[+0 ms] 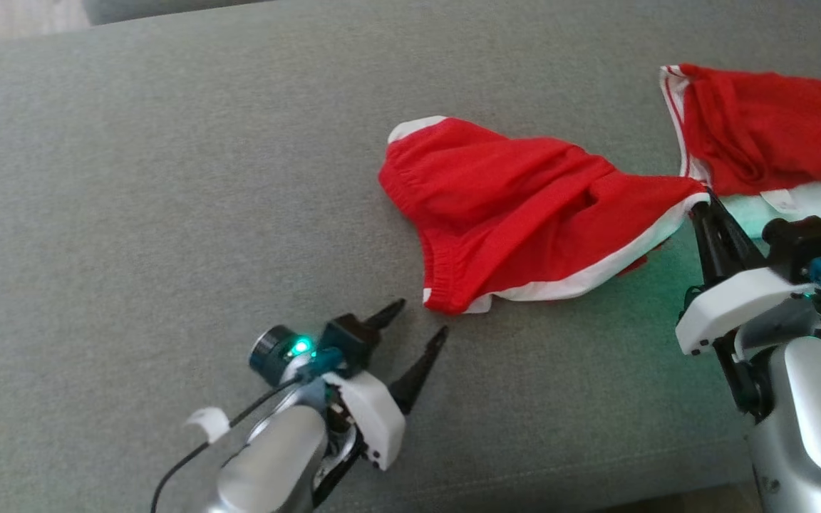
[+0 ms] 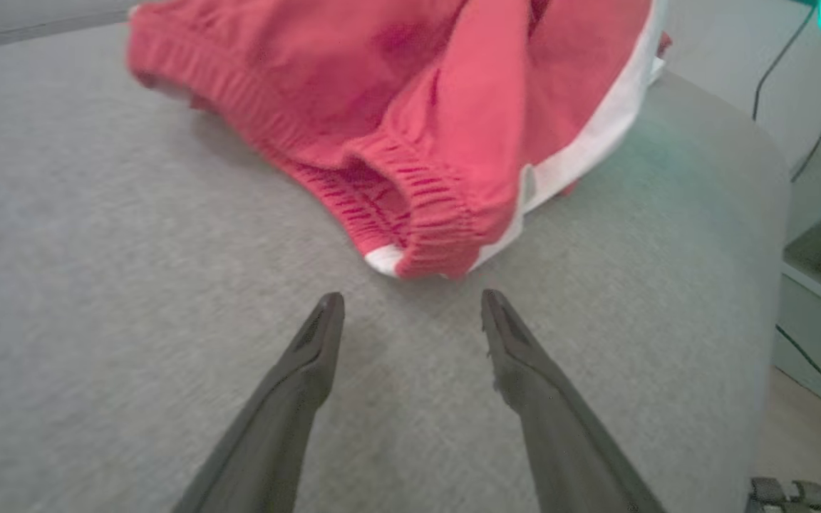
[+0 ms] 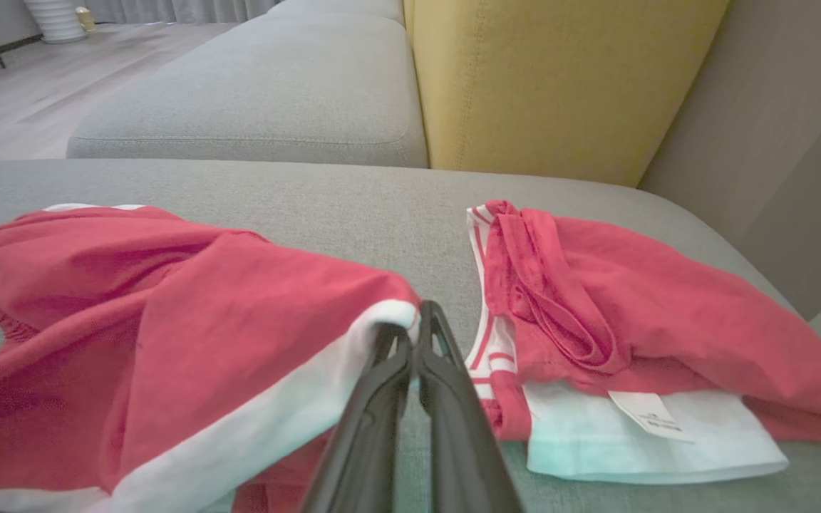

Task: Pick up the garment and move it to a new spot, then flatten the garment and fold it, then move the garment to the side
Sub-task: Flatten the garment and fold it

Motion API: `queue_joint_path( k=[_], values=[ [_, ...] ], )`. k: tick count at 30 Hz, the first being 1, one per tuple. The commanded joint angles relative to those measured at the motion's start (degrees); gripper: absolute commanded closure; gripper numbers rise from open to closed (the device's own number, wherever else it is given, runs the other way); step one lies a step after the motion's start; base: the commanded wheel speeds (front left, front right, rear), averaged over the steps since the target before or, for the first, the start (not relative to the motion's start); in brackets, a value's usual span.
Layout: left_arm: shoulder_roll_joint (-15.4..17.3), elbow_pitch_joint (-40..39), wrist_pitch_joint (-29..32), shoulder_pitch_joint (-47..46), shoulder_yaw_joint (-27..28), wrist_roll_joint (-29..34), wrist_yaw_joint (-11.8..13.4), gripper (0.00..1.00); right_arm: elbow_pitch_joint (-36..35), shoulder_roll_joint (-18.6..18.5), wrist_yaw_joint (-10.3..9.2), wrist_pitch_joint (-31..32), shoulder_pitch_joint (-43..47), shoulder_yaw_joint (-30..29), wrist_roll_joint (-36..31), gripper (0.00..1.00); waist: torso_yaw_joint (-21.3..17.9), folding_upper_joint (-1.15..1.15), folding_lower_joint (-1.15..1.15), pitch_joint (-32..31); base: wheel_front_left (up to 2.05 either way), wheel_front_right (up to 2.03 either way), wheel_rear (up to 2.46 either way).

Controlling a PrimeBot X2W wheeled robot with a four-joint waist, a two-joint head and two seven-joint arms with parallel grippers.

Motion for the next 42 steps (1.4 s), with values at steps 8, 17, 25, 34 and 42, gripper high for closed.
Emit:
queue_joint_path(
  k=[8, 17, 25, 34, 42],
  values=[
    [0.3, 1.2, -0.7, -6.4, -2.6, -1.5, -0.3, 0.00, -1.1, 0.7, -0.05, -0.1, -2.5, 1.4, 0.6, 1.00, -2.5, 0.00, 0.00, 1.4, 0.00, 0.00, 0.00],
    [0.2, 1.0, -0.7, -7.4, -4.1, -2.4, -0.3, 0.00, -0.3, 0.7, -0.05, -0.4, -2.7, 1.3, 0.5, 1.00, -3.2, 0.00, 0.00, 1.9, 0.00, 0.00, 0.00],
    [1.6, -1.4, -0.7, -7.1, -5.1, -4.2, -0.3, 1.00, -0.7, -0.6, -0.05, -1.2, -2.9, 1.3, -0.4, 1.00, -2.7, 0.00, 0.00, 0.9, 0.00, 0.00, 0.00],
    [6.1, -11.0, -0.7, -6.8, 4.1, -6.0, -0.3, 1.00, -4.7, -8.8, -0.05, -1.5, -4.7, 5.9, -3.3, 1.00, -1.4, 0.00, 0.00, -3.7, 0.00, 0.00, 0.00],
    [11.2, -18.4, 2.7, -11.3, 9.3, -8.4, 0.0, 1.00, -7.9, -17.2, -0.05, 1.0, -11.0, 13.6, 0.5, 1.00, -0.3, 0.00, 0.00, -8.7, 0.00, 0.00, 0.00]
  ],
)
